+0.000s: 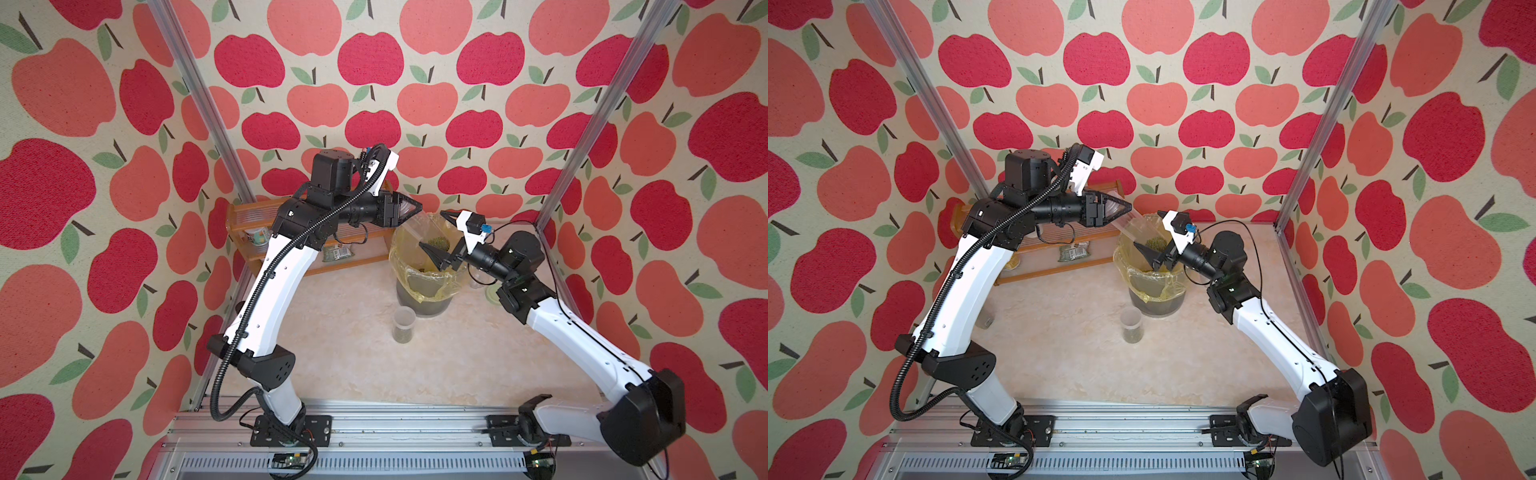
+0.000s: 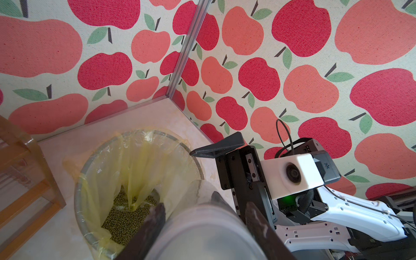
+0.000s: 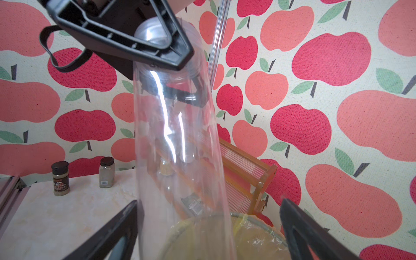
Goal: Empty moldy mung beans from jars
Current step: Pick up the jar from the center of the board.
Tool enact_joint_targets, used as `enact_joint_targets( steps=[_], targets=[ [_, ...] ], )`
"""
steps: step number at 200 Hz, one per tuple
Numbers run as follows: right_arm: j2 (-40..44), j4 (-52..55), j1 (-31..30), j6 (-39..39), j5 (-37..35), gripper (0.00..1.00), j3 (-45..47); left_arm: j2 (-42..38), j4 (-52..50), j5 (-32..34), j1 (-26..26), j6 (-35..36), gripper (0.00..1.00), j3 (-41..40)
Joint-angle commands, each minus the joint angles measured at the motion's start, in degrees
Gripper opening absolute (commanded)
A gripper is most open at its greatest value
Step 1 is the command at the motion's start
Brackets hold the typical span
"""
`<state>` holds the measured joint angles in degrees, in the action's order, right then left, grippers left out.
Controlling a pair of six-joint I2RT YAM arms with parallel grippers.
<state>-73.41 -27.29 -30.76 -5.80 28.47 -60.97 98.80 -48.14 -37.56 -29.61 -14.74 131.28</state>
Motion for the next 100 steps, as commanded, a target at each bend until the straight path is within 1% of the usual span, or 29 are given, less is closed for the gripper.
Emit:
enact_joint_targets(
  steps=[1,32,55,85,100],
  targets=[
    [-1.2,3.1,-0.5,-2.3,1.9,0.97,-3.1,0.6,-0.6,-0.9,-0.6,-0.5,0.50,3.5],
    [-1.7,5.6,-1.0,-3.9,1.7,0.94,-4.6,1.6,-1.8,-0.4,-0.8,-0.3,0.51,4.9],
    [-1.9,9.8,-2.0,-6.8,0.8,0.91,-6.2,2.1,-2.7,0.6,-1.2,0.2,0.51,5.6],
    [-1.7,8.8,-2.2,-5.9,0.9,0.86,-6.0,2.4,-3.4,0.5,-1.4,0.3,0.51,5.8],
    [-1.6,7.8,-2.2,-5.2,1.2,0.82,-5.7,2.5,-3.4,0.6,-1.4,0.3,0.51,5.7]
  ],
)
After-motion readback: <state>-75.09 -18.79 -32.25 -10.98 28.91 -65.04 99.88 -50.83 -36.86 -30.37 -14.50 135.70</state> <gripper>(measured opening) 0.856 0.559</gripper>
